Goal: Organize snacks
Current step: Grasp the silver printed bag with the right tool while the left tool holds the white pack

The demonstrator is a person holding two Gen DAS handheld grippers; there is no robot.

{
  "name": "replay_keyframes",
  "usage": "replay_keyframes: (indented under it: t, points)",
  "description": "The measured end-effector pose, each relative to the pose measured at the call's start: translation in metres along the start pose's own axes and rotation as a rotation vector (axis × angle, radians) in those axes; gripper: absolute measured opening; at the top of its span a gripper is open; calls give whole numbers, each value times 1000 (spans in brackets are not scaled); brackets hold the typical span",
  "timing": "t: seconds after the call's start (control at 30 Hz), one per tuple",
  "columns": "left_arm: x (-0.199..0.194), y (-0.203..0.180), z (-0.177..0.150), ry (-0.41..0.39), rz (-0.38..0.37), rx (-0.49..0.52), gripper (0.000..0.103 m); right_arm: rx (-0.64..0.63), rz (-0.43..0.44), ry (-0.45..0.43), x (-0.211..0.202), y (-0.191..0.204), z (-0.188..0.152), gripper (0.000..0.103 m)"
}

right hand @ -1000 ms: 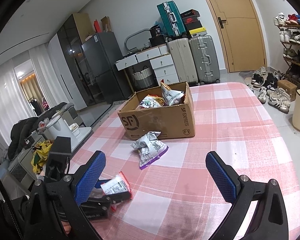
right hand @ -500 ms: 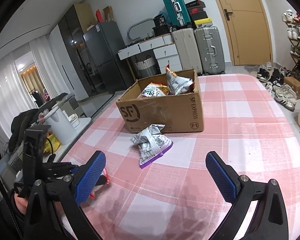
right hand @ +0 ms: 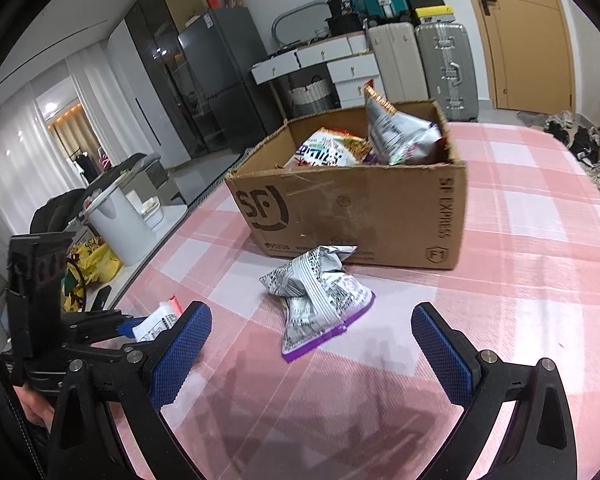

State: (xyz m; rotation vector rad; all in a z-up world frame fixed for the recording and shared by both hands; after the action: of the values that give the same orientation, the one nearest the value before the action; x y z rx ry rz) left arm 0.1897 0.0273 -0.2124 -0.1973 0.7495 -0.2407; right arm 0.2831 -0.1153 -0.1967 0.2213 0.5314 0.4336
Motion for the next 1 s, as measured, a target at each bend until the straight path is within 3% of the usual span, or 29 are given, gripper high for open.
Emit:
replay_keyframes:
  t: [0.13, 0.4, 0.6, 0.67, 0.7, 0.8, 0.9, 1.0]
  points:
    - [2, 8, 2, 6, 11, -15, 42, -18, 5, 52, 28, 0, -2, 102]
    - [9, 18, -2, 28, -1, -41, 28, -84, 35, 139, 73, 10, -7, 102]
    - [9, 15, -7, 44, -22, -52, 28, -109, 16, 171, 98, 13, -13, 100]
    - [9, 15, -8, 47, -21, -49, 28, -108, 19, 173, 101, 14, -15, 90]
    - [8, 14, -9, 47, -20, -46, 28, -106, 21, 178, 102, 14, -15, 79]
    - [9, 13, -9, 49, -15, -46, 28, -111, 26, 180, 103, 14, -17, 75]
    - [10, 13, -8, 51, -11, -44, 28, -126, 36, 175, 101, 15, -20, 60]
    - [10, 13, -9, 53, -6, -41, 28, -123, 50, 174, 98, 15, -21, 55]
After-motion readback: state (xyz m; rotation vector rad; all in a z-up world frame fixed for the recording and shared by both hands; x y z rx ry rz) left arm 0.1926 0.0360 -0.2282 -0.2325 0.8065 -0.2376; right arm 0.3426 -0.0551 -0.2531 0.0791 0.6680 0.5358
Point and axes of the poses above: each gripper's, at about its wrist camera, not at the fingertips, and x roughly the way its jaws point, y to its left, z to its top, the point moved 7 cm from there along x, roughly the way its jaws point, and after that the axes turned 13 degrees about -y, right-handed, at the moved point
